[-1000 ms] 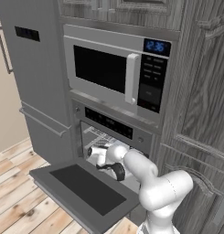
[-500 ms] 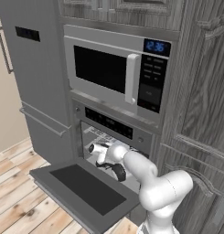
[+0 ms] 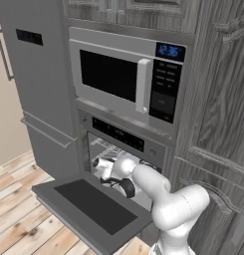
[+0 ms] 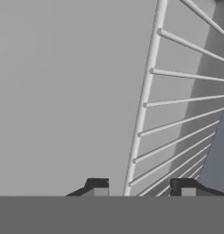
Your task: Take the baked cake out of the oven and place it on the plate for cooling. Then close the oven door.
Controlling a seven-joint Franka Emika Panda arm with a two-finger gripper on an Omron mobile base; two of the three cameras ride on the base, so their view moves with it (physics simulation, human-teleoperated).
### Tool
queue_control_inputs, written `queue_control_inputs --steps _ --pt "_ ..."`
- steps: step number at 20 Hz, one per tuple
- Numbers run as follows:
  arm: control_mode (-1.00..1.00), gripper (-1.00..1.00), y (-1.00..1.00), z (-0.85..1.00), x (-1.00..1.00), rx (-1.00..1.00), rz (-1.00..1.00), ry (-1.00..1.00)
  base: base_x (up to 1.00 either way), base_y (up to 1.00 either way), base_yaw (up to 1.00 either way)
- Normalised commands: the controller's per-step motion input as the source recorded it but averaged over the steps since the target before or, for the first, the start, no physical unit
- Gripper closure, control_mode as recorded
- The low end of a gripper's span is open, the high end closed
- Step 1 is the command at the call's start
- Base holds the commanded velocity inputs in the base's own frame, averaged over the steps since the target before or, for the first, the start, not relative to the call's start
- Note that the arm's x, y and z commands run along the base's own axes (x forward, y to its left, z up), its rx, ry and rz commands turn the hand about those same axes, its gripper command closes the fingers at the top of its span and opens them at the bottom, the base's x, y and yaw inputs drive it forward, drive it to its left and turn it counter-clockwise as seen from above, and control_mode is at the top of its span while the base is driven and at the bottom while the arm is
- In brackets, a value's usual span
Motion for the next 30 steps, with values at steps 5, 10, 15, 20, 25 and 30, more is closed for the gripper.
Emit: queue_control_inputs --steps 5,10,15,20,25,30 --pt "-1.00 1.00 0.67 -0.70 -0.57 0.01 0.03 0.15 0.00 0.00 0.00" --pt "-1.00 1.00 0.77 -0.68 -0.82 0.01 0.04 0.12 0.00 0.00 0.00" --pt "-1.00 1.00 0.83 -0.61 -0.98 0.01 0.05 0.10 0.00 0.00 0.00" --pt "-1.00 1.00 0.79 -0.45 -0.96 0.05 0.04 0.12 0.00 0.00 0.00" --pt "-1.00 1.00 0.73 -0.33 -0.83 0.09 0.02 0.19 0.00 0.00 0.00" --pt "-1.00 1.00 0.71 -0.34 -0.77 0.11 0.02 0.21 0.00 0.00 0.00"
